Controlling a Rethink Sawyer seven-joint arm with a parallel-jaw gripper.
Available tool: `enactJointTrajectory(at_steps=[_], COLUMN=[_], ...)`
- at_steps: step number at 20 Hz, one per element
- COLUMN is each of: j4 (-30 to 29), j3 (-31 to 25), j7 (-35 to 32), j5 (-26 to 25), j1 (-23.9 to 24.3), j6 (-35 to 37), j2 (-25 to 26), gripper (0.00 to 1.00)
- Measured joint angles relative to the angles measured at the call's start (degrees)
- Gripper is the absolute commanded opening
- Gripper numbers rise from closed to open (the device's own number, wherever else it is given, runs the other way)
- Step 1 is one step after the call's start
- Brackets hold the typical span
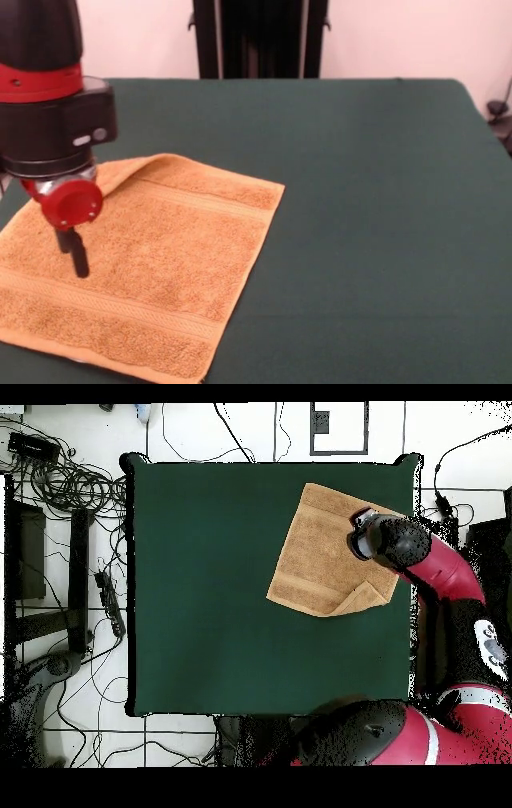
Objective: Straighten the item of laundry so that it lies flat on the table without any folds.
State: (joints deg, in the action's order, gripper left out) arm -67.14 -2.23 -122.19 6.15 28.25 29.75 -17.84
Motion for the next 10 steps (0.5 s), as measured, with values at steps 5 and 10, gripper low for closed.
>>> enactJointTrajectory(at_steps=[5, 10], j4=[-3.6, -7.8], j3=[0.6, 0.6], j7=[-0.8, -0.8], j5=[2.3, 3.3], j1=[-1.0, 0.4], j6=[-2.4, -4.2], j2=[-0.7, -1.4], gripper=[1.00, 1.00])
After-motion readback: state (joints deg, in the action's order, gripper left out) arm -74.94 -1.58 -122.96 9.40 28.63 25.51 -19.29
